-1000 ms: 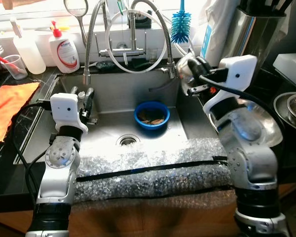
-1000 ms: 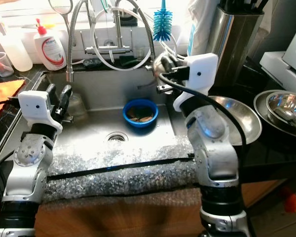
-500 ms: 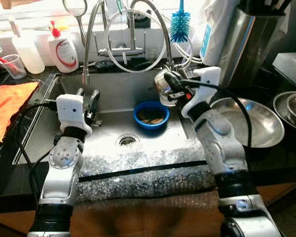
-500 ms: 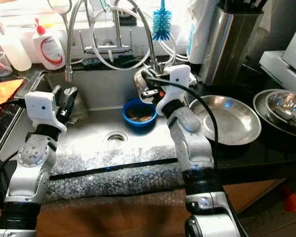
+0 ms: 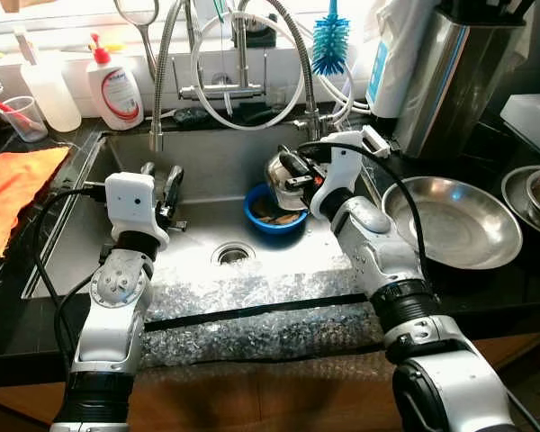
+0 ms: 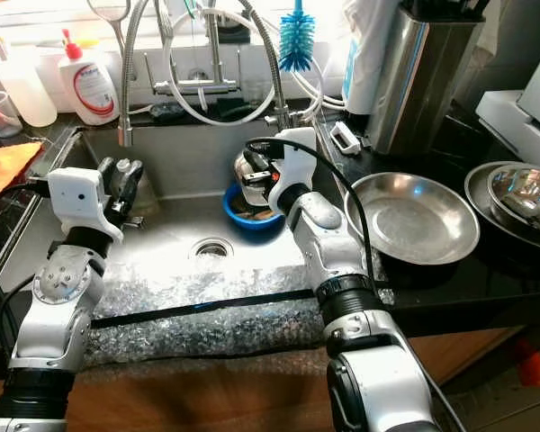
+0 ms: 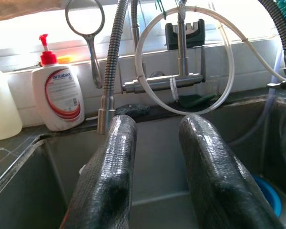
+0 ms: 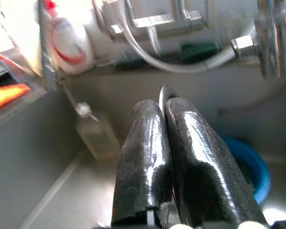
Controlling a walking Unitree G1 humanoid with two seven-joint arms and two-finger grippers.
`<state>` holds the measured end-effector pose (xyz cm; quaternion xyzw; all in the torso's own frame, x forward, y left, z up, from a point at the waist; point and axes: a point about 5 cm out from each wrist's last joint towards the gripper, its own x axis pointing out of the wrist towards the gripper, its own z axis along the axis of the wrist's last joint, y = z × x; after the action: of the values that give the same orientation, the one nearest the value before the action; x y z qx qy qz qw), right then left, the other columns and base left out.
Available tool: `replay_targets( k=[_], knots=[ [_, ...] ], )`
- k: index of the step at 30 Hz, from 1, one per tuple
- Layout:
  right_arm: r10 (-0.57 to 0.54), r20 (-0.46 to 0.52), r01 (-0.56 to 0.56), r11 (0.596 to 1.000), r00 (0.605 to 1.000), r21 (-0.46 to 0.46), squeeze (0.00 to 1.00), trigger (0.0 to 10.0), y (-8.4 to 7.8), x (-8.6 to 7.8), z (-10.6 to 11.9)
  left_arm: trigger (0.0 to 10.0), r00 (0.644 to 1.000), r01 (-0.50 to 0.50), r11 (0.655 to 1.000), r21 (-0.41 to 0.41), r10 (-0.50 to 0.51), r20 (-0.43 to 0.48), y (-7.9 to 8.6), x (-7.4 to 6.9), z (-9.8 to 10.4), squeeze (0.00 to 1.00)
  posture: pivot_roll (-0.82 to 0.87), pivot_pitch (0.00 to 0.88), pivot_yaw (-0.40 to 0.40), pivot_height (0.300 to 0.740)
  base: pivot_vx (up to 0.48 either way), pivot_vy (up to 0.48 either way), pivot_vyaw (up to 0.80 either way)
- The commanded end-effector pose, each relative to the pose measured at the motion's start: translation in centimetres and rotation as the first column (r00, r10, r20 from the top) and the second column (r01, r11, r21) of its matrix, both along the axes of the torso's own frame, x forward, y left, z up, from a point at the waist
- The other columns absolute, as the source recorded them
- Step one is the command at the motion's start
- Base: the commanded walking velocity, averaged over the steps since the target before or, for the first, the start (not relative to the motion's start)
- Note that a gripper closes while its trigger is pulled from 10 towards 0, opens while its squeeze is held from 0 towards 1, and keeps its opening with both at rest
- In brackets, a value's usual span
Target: Kitchen organization
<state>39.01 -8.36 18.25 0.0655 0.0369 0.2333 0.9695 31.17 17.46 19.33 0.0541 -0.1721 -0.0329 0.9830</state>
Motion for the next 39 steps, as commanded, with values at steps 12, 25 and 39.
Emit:
replay_targets(
  k=[12, 25, 39],
  knots=[
    [0.003, -0.051, -0.005, 0.999, 0.999, -0.031, 0.00, 10.0, 0.2, 0.5, -0.6, 10.0, 1.000, 0.008, 1.000, 0.014, -0.008, -0.009, 0.0, -0.4, 0.1, 0.00, -0.05, 0.000, 0.018, 0.740, 0.000, 0.000, 0.00],
    [0.004, -0.077, -0.009, 0.998, 0.997, -0.066, 0.00, 10.0, -0.3, 0.4, -1.4, 10.0, 1.000, 0.018, 1.000, 0.020, -0.017, -0.015, -0.1, -0.5, 0.0, 0.00, -0.05, 0.000, 0.019, 0.740, 0.000, 0.000, 0.00],
    [-0.001, -0.091, -0.006, 0.997, 0.996, -0.073, 0.44, 10.0, -0.3, 0.3, -2.0, 10.0, 0.999, 0.020, 1.000, 0.023, -0.019, -0.031, 0.0, -0.8, -0.3, 0.00, -0.04, 0.000, 0.022, 0.740, 0.000, 0.000, 0.00]
  ],
)
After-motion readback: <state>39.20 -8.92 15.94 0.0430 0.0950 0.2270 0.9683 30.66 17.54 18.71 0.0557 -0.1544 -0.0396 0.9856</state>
